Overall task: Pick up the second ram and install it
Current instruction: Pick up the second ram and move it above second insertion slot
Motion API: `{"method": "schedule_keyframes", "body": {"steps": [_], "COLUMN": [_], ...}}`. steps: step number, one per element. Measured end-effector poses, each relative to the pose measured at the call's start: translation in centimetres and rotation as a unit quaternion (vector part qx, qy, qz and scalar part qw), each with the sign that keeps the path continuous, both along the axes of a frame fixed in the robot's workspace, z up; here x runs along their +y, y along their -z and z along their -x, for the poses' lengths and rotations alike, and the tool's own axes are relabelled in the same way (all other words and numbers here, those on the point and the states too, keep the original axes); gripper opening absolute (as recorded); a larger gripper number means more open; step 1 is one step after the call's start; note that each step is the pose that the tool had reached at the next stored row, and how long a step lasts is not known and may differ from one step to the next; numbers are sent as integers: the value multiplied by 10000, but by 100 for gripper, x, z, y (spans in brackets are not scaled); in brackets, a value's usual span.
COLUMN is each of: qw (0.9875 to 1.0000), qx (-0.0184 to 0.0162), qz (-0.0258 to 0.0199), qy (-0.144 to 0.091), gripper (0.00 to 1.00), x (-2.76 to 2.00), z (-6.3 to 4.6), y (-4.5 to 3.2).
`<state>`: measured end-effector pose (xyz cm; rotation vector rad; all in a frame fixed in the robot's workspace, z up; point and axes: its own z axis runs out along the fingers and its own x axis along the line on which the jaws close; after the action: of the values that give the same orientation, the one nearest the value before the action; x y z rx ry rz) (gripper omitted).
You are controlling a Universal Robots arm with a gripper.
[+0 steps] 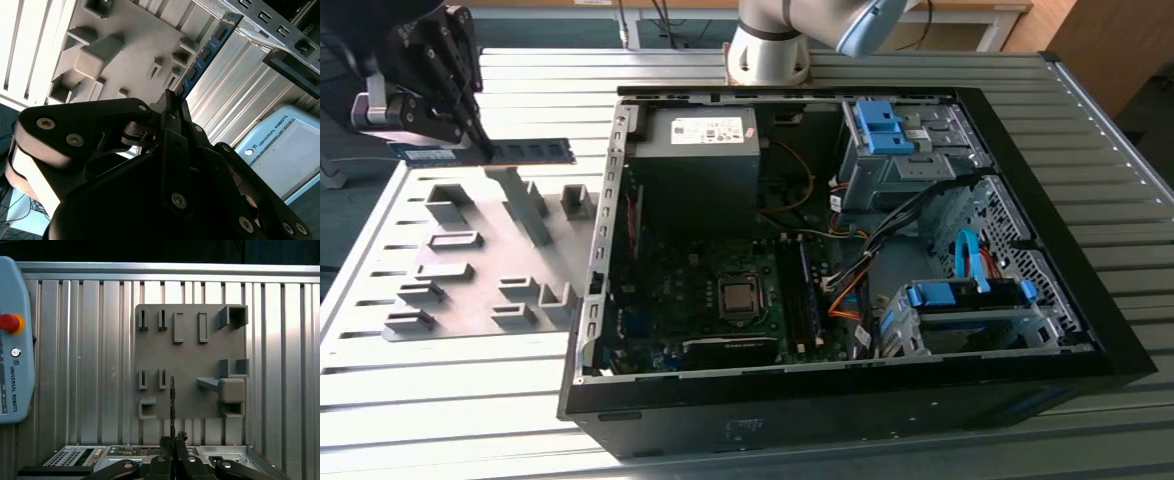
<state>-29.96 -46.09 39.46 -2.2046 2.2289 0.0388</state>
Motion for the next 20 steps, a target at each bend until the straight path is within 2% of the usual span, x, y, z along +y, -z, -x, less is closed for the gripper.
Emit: {"method": "schedule_keyframes", "body": {"steps": [20], "qw": [10000], "qx": [0], "qz": [0], "qy": [0], "gripper": [14], "x": [0], "z": [-85], "y": [0]}}
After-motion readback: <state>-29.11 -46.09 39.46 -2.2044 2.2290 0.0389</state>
